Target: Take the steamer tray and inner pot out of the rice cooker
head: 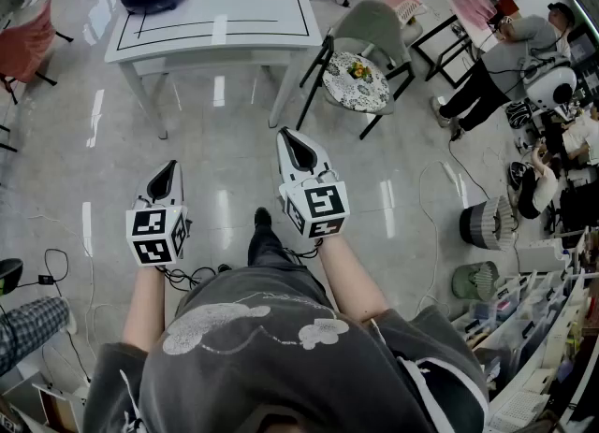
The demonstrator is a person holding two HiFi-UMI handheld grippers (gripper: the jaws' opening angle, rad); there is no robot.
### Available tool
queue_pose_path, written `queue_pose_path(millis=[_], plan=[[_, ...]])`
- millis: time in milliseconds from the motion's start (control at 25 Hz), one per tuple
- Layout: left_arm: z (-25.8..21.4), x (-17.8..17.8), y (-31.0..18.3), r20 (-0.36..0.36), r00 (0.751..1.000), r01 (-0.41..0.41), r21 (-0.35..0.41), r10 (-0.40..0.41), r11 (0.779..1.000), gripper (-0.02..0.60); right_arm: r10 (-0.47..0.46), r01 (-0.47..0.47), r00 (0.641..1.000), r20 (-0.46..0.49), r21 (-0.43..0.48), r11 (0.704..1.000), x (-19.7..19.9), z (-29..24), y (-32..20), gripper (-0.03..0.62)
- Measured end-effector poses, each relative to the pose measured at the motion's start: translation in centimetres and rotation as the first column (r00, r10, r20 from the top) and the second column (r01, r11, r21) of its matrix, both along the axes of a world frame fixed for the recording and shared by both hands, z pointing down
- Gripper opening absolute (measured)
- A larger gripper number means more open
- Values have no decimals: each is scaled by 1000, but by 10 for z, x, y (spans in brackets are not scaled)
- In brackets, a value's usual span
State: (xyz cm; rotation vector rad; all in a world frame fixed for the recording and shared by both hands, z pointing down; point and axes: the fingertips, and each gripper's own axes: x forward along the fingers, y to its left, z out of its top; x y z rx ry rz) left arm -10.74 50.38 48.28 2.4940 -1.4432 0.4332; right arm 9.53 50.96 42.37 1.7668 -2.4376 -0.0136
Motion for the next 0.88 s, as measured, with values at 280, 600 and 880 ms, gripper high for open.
queue_pose_path(millis=[280,600,880], plan=[[0,3,22,-5,1000,-11,24,11,1000,8,-2,3,1000,21,-12,1000,1,8,22,28],[12,-13,49,-59,998,6,8,-5,1000,8,11,-9,999,32,-40,999,-4,18,45,28],[-20,-27,33,-59,998,7,109,0,994,8,37,-36,991,131,-9,999,-3,3,36,30]])
